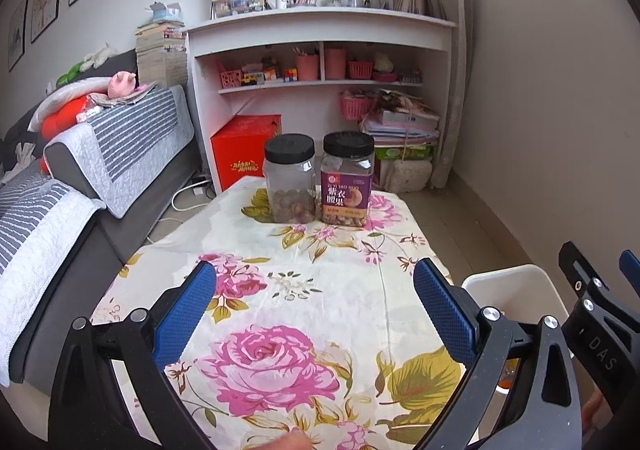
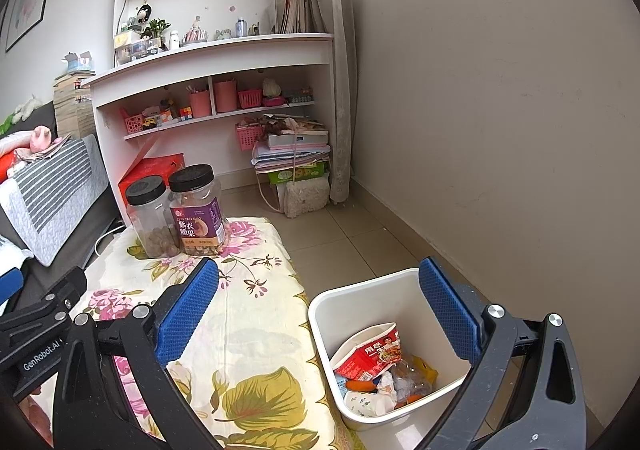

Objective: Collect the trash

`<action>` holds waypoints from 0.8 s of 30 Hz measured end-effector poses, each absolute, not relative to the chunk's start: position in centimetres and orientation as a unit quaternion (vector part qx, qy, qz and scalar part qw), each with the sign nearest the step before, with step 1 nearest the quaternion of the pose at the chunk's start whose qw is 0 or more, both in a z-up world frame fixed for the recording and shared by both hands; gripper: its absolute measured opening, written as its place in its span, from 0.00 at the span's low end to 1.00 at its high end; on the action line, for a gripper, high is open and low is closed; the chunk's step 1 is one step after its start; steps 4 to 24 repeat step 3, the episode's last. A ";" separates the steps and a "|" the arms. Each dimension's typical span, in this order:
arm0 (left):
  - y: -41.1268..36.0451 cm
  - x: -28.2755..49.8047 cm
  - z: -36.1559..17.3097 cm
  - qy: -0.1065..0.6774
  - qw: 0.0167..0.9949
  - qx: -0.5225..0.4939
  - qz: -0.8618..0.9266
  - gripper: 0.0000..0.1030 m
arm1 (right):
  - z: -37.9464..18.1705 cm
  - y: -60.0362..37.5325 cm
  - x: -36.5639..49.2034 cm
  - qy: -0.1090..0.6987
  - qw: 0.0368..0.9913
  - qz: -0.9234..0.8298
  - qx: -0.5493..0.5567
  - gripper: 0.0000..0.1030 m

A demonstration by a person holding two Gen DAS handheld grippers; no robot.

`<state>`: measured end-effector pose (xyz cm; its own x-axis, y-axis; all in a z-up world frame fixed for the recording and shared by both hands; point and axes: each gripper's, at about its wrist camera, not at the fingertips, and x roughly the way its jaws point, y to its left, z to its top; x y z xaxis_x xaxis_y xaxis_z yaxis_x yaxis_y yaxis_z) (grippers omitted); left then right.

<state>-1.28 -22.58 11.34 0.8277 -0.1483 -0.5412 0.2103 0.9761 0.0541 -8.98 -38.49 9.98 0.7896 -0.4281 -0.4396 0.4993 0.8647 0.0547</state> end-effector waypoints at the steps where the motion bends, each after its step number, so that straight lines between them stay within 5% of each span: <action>1: -22.6 -1.3 11.3 0.279 0.954 0.055 -0.093 0.93 | 9.9 -38.5 -9.0 0.212 0.942 -0.246 0.084 0.93; 24: -22.4 -1.2 11.3 0.280 0.955 0.050 -0.089 0.93 | 9.8 -38.6 -9.0 0.213 0.942 -0.246 0.085 0.93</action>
